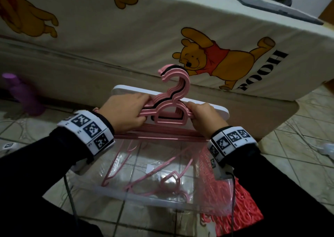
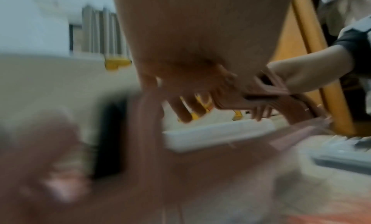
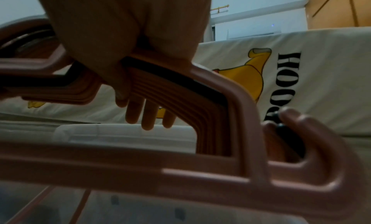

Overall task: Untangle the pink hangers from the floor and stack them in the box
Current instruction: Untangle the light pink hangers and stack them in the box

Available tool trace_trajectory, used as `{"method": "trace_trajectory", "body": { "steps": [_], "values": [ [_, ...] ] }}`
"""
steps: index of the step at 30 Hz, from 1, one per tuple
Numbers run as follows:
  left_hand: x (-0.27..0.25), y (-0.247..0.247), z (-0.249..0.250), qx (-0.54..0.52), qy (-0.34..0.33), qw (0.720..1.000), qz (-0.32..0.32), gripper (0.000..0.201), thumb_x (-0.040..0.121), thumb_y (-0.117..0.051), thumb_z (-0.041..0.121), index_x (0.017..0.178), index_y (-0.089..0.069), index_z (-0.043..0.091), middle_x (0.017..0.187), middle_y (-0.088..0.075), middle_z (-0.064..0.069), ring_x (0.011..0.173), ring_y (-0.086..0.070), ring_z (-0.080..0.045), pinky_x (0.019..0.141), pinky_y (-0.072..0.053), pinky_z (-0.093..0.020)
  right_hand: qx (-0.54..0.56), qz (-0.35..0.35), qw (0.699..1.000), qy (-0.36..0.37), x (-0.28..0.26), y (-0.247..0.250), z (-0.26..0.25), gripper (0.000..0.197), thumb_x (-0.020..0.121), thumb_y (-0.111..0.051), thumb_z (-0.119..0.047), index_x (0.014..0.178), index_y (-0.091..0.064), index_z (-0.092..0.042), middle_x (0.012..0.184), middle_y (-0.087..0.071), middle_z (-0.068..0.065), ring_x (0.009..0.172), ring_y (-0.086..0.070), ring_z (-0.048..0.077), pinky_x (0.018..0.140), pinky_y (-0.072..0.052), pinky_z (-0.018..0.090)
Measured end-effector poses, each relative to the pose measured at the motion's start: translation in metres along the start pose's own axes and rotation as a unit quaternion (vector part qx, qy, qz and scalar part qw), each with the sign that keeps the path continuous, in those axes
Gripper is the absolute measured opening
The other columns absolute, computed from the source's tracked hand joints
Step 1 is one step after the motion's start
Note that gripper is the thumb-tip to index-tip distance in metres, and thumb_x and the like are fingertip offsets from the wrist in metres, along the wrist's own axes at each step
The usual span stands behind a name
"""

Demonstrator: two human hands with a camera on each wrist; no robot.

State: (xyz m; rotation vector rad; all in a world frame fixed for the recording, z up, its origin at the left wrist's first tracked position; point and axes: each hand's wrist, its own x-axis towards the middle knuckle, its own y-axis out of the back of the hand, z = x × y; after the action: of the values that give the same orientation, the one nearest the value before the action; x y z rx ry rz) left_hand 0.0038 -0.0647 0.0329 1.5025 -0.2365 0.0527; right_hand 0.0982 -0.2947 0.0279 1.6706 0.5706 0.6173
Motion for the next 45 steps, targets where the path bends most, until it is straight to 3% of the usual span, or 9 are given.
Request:
{"method": "trace_trajectory", "body": {
  "steps": [5,9,12,16,20,24,33,42,45],
  "values": [
    [0.005,-0.006,0.003,-0.038,0.063,0.995,-0.062,0.033,0.084,-0.054,0.03,0.116,-0.048,0.031,0.107,-0.067,-0.005,0.095,-0.061,-0.03,0.066,-0.034,-0.031,0.114,0.033,0.993,0.013,-0.004,-0.004,0.003,0.033,0.083,-0.057,0.0,0.115,-0.055,-0.01,0.103,-0.067,0.013,0.097,-0.059,0.032,0.067,-0.034,0.027],
    [0.01,-0.005,-0.006,-0.05,0.089,0.991,-0.087,0.032,0.082,-0.054,0.027,0.114,-0.051,0.03,0.11,-0.066,-0.007,0.098,-0.06,-0.032,0.067,-0.037,-0.032,-0.052,0.082,0.991,0.097,-0.009,0.004,0.004,0.043,0.074,-0.075,-0.024,0.11,-0.056,-0.011,0.106,-0.058,0.011,0.099,-0.054,0.032,0.08,-0.04,0.039],
    [0.009,-0.003,-0.014,-0.045,0.105,0.99,-0.084,0.023,0.081,-0.052,0.025,0.104,-0.052,0.028,0.106,-0.065,-0.007,0.094,-0.06,-0.03,0.067,-0.034,-0.031,-0.109,0.168,0.96,0.195,-0.02,0.009,-0.002,0.03,0.07,-0.073,-0.027,0.088,-0.059,-0.008,0.086,-0.056,0.011,0.076,-0.054,0.029,0.065,-0.044,0.037],
    [0.008,0.001,-0.019,-0.076,0.131,0.988,-0.041,0.02,0.081,-0.055,0.024,0.099,-0.058,0.032,0.11,-0.066,-0.003,0.097,-0.06,-0.03,0.068,-0.033,-0.029,-0.078,0.07,0.949,0.298,-0.037,-0.019,-0.013,0.015,0.077,-0.058,-0.022,0.067,-0.059,-0.011,0.064,-0.059,0.004,0.052,-0.055,0.022,0.045,-0.045,0.025],
    [0.012,0.003,-0.019,-0.095,0.154,0.983,-0.024,0.025,0.076,-0.059,0.026,0.099,-0.06,0.033,0.115,-0.066,0.0,0.099,-0.061,-0.033,0.075,-0.048,-0.035,-0.192,-0.21,0.935,0.212,-0.043,-0.071,-0.014,0.015,0.089,-0.048,-0.013,0.096,-0.061,-0.01,0.095,-0.066,0.01,0.083,-0.065,0.032,0.066,-0.051,0.037],
    [0.017,0.001,-0.013,-0.1,0.166,0.981,-0.023,0.028,0.073,-0.062,0.026,0.101,-0.06,0.028,0.104,-0.066,-0.006,0.094,-0.06,-0.034,0.076,-0.049,-0.037,-0.217,-0.318,0.91,0.156,-0.033,-0.117,-0.006,0.026,0.089,-0.046,0.0,0.11,-0.06,-0.005,0.112,-0.064,0.014,0.1,-0.063,0.035,0.075,-0.051,0.042],
    [0.021,-0.005,-0.004,-0.165,0.143,0.975,-0.036,0.051,0.062,-0.074,0.053,0.104,-0.062,0.028,0.1,-0.068,0.004,0.099,-0.061,-0.023,0.082,-0.051,-0.037,-0.171,-0.35,0.92,0.038,-0.014,-0.216,0.016,0.033,0.094,-0.045,-0.032,0.117,-0.06,-0.013,0.12,-0.061,0.012,0.11,-0.059,0.03,0.089,-0.046,0.038],
    [0.024,-0.01,-0.007,-0.182,0.134,0.973,-0.044,0.086,0.056,-0.06,0.083,0.12,-0.059,0.026,0.114,-0.066,0.008,0.106,-0.059,-0.017,0.086,-0.049,-0.035,-0.186,-0.394,0.9,0.008,-0.039,-0.239,0.033,0.03,0.091,-0.047,-0.028,0.118,-0.058,-0.019,0.122,-0.061,0.004,0.108,-0.059,0.02,0.091,-0.047,0.029],
    [0.025,-0.009,-0.006,-0.188,0.136,0.972,-0.038,0.094,0.054,-0.058,0.084,0.126,-0.057,0.024,0.119,-0.065,0.004,0.113,-0.057,-0.017,0.091,-0.048,-0.038,-0.175,-0.39,0.904,0.01,-0.029,-0.233,0.03,0.04,0.097,-0.044,-0.03,0.133,-0.048,-0.014,0.138,-0.049,0.01,0.126,-0.047,0.025,0.105,-0.037,0.031]
  ]
}}
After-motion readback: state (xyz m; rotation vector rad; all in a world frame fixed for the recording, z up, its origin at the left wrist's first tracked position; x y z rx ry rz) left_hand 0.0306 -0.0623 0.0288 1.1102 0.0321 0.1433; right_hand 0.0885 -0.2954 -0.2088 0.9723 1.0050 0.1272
